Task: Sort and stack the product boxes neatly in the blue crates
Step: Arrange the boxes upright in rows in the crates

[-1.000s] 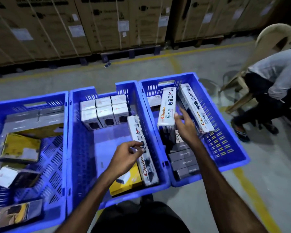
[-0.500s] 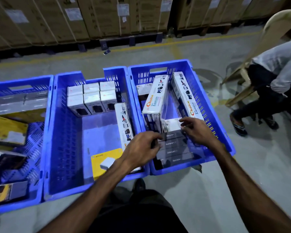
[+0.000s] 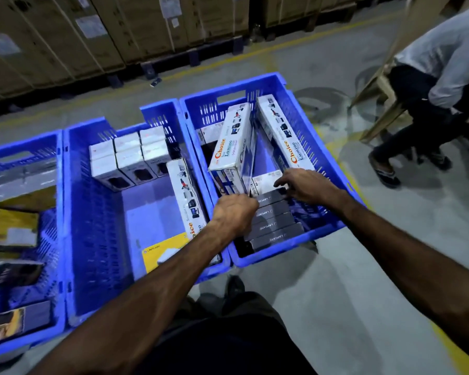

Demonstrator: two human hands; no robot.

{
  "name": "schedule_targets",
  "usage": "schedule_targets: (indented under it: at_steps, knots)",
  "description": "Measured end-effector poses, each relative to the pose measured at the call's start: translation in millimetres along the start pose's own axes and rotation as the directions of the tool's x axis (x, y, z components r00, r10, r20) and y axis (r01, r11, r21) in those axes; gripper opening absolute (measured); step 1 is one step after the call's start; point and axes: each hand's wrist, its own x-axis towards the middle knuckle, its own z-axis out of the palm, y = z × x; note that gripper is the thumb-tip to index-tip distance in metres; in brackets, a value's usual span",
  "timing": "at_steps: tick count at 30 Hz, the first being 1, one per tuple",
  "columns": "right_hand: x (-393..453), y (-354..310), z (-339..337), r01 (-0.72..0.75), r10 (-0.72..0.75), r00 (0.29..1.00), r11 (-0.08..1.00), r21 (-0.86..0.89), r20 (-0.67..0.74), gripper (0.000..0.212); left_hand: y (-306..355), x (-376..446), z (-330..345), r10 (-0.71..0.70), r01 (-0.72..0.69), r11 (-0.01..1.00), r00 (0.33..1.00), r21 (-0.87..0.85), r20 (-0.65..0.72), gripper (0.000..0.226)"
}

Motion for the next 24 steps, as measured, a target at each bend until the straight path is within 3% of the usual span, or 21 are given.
schedule_targets:
  at_steps: [7, 12, 17, 24]
  knots:
    - [-16.1, -11.5, -0.2, 0.163, -0.183, 0.981, 0.960, -0.227, -0.070, 0.029, -1.1, 6.1, 8.6, 0.038, -0.038, 0.999, 0.998, 0.016, -0.042, 0.016]
    - [-10.4, -13.8, 0.8, 0.143, -0.155, 0.988, 0.952, -0.269, -0.025, 0.038, 1.2, 7.8, 7.5, 0.035, -0.034, 0.999, 0.999, 0.015, -0.042, 0.017]
    - [-7.3, -13.5, -1.8, 0.083, -0.091, 0.994, 0.988, -0.132, -0.059, 0.030, 7.1, 6.7, 2.6, 0.018, -0.018, 0.999, 1.000, 0.049, 0.003, 0.014]
    - [-16.3, -0.7, -33.2, 0.128, -0.112, 0.979, 0.988, 0.087, -0.172, 0.039, 12.3, 8.5, 4.5, -0.048, 0.047, 0.990, 0.999, 0.131, 0.006, 0.025]
